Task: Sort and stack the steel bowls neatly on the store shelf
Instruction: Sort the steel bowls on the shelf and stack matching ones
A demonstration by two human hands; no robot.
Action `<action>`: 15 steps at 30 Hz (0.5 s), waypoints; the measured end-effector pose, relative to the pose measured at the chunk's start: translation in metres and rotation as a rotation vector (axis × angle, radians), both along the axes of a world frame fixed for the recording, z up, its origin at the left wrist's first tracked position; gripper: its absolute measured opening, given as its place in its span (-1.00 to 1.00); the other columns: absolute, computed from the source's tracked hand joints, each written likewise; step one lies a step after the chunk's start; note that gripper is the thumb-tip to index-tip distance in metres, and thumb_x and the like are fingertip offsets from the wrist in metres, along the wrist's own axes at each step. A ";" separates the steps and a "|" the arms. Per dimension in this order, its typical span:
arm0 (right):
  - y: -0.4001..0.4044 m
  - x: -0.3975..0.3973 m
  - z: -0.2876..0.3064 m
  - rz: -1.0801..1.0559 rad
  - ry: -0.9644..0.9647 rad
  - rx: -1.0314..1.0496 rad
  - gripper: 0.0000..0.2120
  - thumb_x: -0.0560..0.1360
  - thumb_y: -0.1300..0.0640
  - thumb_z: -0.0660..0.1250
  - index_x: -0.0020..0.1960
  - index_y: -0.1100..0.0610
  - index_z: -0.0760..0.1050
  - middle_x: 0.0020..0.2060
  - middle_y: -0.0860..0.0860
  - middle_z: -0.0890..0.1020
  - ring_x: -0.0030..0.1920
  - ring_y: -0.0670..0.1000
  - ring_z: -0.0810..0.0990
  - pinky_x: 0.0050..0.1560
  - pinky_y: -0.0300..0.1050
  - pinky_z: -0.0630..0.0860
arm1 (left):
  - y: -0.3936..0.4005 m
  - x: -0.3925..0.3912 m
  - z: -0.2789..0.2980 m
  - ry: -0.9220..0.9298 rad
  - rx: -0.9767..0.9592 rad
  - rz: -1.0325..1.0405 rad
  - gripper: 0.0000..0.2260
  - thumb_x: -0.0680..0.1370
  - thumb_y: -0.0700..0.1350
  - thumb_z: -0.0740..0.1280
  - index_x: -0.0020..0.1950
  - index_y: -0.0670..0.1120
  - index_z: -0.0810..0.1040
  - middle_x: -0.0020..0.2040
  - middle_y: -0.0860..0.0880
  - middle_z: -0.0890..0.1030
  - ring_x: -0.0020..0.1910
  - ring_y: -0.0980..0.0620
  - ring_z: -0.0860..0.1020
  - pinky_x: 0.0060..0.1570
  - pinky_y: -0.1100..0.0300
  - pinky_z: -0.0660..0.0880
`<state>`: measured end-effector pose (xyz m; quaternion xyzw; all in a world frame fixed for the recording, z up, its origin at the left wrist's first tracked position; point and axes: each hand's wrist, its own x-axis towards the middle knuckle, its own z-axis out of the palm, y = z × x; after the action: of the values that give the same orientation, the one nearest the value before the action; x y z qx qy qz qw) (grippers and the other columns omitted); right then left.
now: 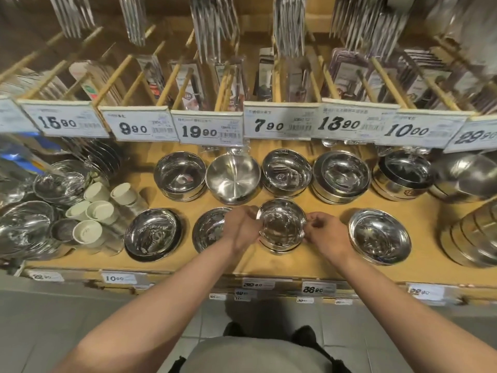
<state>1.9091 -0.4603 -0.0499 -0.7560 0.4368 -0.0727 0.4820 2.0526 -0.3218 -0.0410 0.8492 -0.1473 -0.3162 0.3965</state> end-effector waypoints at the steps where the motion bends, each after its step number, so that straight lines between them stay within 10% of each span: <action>1: -0.001 0.000 -0.002 -0.002 -0.007 0.005 -0.83 0.53 0.21 0.42 -0.15 -0.03 0.64 -0.31 -0.03 0.72 -0.25 0.02 0.70 -0.05 -0.07 0.59 | -0.001 0.002 0.000 -0.007 0.004 -0.017 -0.88 0.57 -0.23 0.37 -0.14 -0.24 0.62 -0.18 -0.19 0.70 -0.10 -0.23 0.69 -0.02 -0.13 0.64; 9: 0.001 0.003 -0.008 -0.013 -0.009 0.015 -0.82 0.50 0.21 0.43 -0.21 -0.03 0.61 -0.35 -0.07 0.71 -0.30 -0.06 0.67 -0.06 -0.08 0.56 | -0.005 0.014 -0.006 0.038 0.017 -0.053 -0.79 0.58 -0.22 0.35 -0.18 0.05 0.55 0.12 -0.09 0.68 0.02 -0.15 0.67 0.11 -0.08 0.61; 13: 0.003 0.005 -0.008 -0.024 0.013 0.023 -0.91 0.52 0.14 0.41 -0.05 -0.04 0.57 -0.17 -0.08 0.71 -0.09 0.03 0.69 0.08 -0.01 0.57 | -0.006 0.013 -0.007 -0.091 0.089 -0.161 -0.74 0.61 -0.19 0.29 0.30 -0.14 0.55 0.27 -0.12 0.62 0.11 -0.12 0.65 0.14 0.05 0.60; 15: 0.002 0.005 -0.008 -0.030 0.025 0.054 -0.88 0.51 0.14 0.42 0.04 0.02 0.56 -0.08 -0.03 0.71 -0.06 0.05 0.69 0.10 0.02 0.59 | -0.006 0.013 -0.007 -0.121 0.103 -0.174 -0.67 0.61 -0.20 0.27 0.38 -0.16 0.50 0.18 -0.11 0.65 -0.08 -0.02 0.68 -0.16 0.27 0.61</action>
<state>1.9139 -0.4581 -0.0581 -0.7368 0.4562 -0.0586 0.4956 2.0658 -0.3283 -0.0484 0.8699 -0.2277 -0.3048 0.3139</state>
